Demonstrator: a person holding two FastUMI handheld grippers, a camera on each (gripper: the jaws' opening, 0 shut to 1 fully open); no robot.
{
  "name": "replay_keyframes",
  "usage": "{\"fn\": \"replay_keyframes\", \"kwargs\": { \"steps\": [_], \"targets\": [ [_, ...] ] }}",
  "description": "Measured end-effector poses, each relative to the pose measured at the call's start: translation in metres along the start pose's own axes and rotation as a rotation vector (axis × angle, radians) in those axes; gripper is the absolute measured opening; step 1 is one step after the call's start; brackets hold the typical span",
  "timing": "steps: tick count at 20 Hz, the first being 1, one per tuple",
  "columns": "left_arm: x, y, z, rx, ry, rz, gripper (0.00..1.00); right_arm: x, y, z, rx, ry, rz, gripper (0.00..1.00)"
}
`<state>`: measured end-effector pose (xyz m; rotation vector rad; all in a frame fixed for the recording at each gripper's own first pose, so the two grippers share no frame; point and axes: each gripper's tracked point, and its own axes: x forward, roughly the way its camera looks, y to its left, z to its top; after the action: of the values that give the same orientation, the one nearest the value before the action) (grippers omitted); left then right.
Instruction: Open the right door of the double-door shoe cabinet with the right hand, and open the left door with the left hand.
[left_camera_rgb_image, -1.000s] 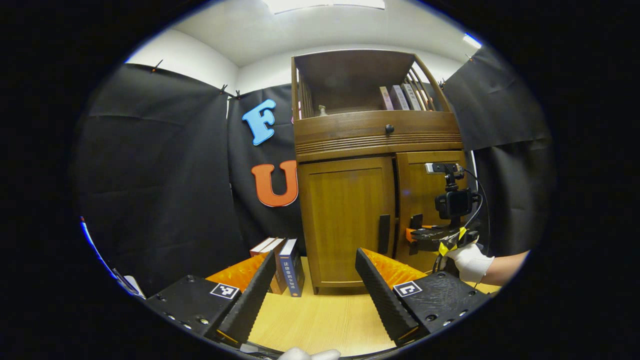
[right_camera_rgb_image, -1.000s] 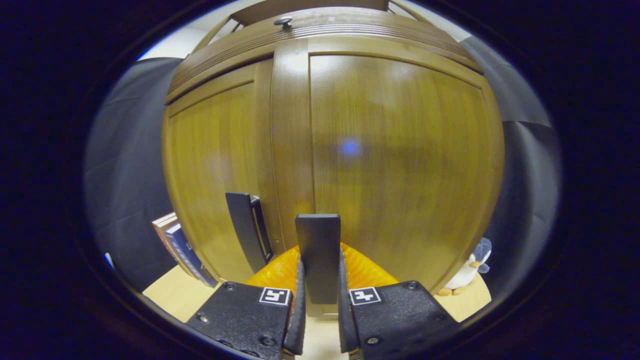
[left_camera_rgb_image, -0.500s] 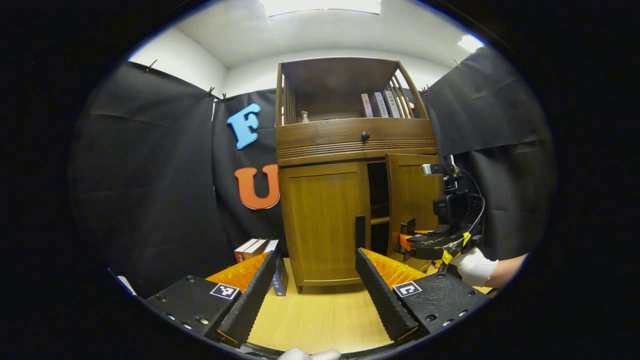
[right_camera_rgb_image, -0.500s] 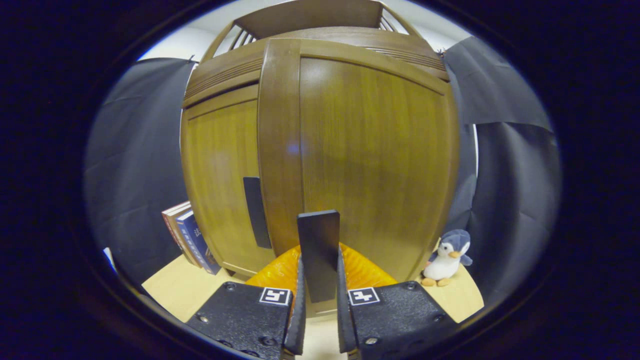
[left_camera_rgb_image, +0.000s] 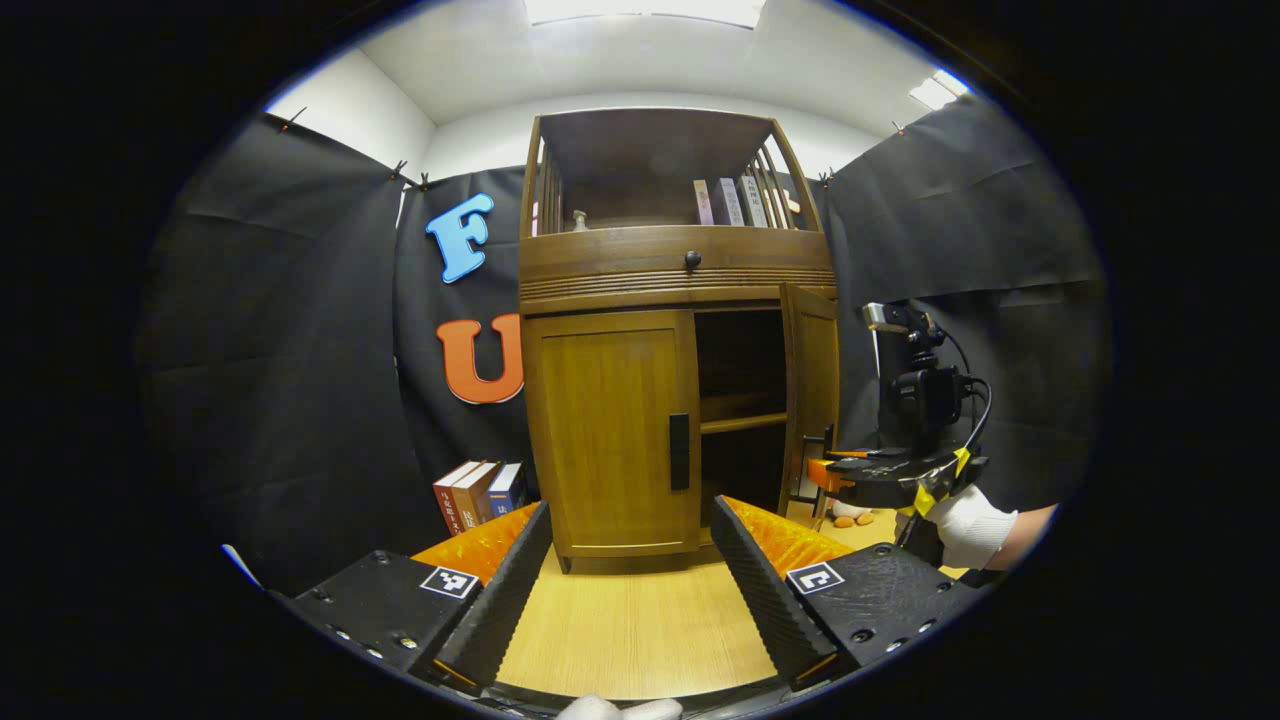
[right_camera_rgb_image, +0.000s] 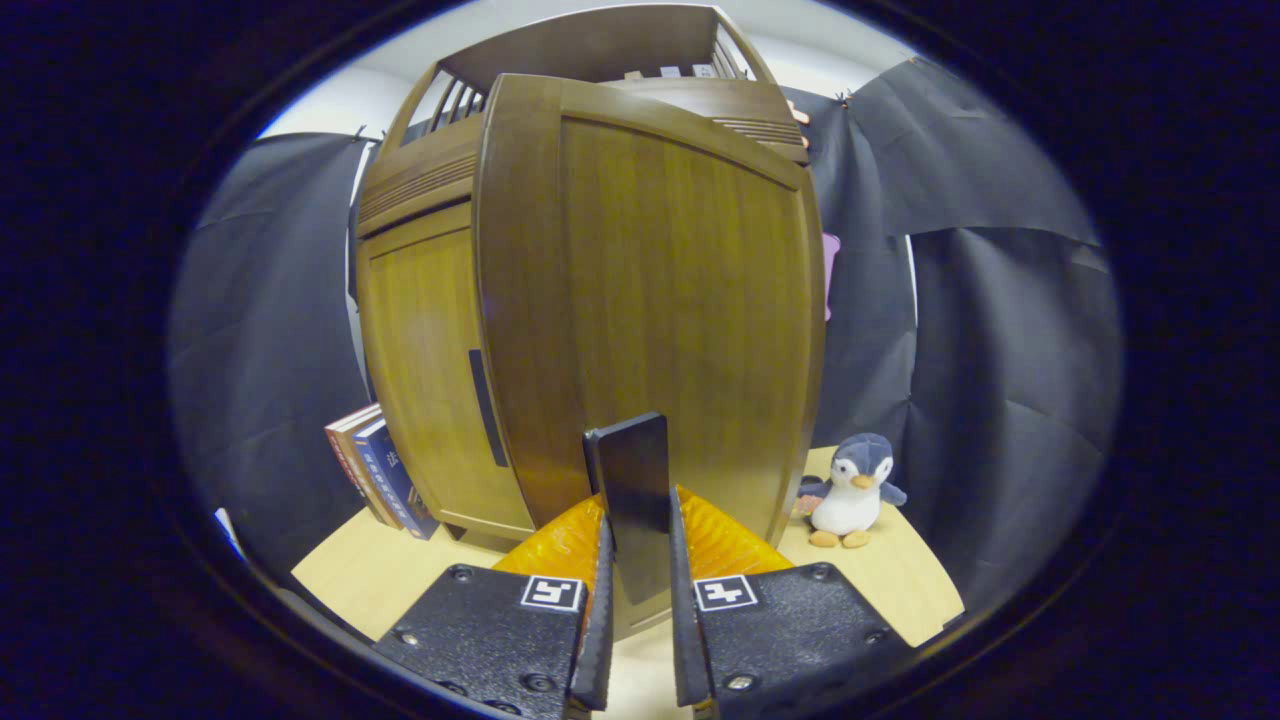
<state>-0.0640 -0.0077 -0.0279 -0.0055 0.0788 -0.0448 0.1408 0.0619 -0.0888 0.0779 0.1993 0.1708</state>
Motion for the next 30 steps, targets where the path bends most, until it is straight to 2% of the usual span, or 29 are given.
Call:
{"fn": "replay_keyframes", "kwargs": {
  "steps": [3,5,6,11,12,13,15,21,22,23,27,28,30],
  "targets": [
    [0.004,-0.01,-0.002,-0.006,0.01,-0.006,0.96,-0.011,-0.014,-0.003,0.007,0.006,0.0,0.25],
    [0.008,-0.019,0.0,-0.007,0.011,-0.006,0.92,-0.019,-0.021,-0.005,0.055,0.011,0.023,0.24],
    [0.01,-0.026,0.002,-0.004,0.013,-0.006,0.96,-0.024,-0.027,-0.006,0.067,0.016,0.039,0.24],
    [0.023,-0.068,0.012,-0.02,0.023,-0.026,0.96,-0.043,-0.06,-0.006,0.062,0.026,0.086,0.21],
    [0.024,-0.076,0.012,-0.017,0.027,-0.025,1.0,-0.047,-0.066,-0.006,0.058,0.027,0.091,0.2],
    [0.024,-0.084,0.012,-0.02,0.031,-0.024,0.96,-0.047,-0.071,-0.006,0.054,0.029,0.095,0.19],
    [0.023,-0.101,0.011,-0.035,0.03,-0.026,0.96,-0.053,-0.087,-0.007,0.052,0.029,0.105,0.18],
    [0.026,-0.136,0.017,-0.043,0.036,-0.015,0.96,-0.059,-0.131,-0.007,0.046,0.025,0.105,0.1],
    [0.026,-0.14,0.017,-0.041,0.037,-0.01,1.0,-0.059,-0.137,-0.006,0.042,0.022,0.108,0.09],
    [0.027,-0.145,0.018,-0.038,0.037,-0.006,0.96,-0.059,-0.143,-0.006,0.04,0.021,0.112,0.08],
    [0.027,-0.162,0.022,-0.016,0.029,0.008,0.96,-0.061,-0.168,-0.004,0.061,0.021,0.116,0.06],
    [0.027,-0.166,0.022,-0.018,0.03,0.012,1.0,-0.06,-0.175,-0.004,0.068,0.024,0.121,0.06],
    [0.025,-0.176,0.021,-0.036,0.037,0.016,0.96,-0.06,-0.184,-0.003,0.072,0.028,0.13,0.05]
  ]
}}
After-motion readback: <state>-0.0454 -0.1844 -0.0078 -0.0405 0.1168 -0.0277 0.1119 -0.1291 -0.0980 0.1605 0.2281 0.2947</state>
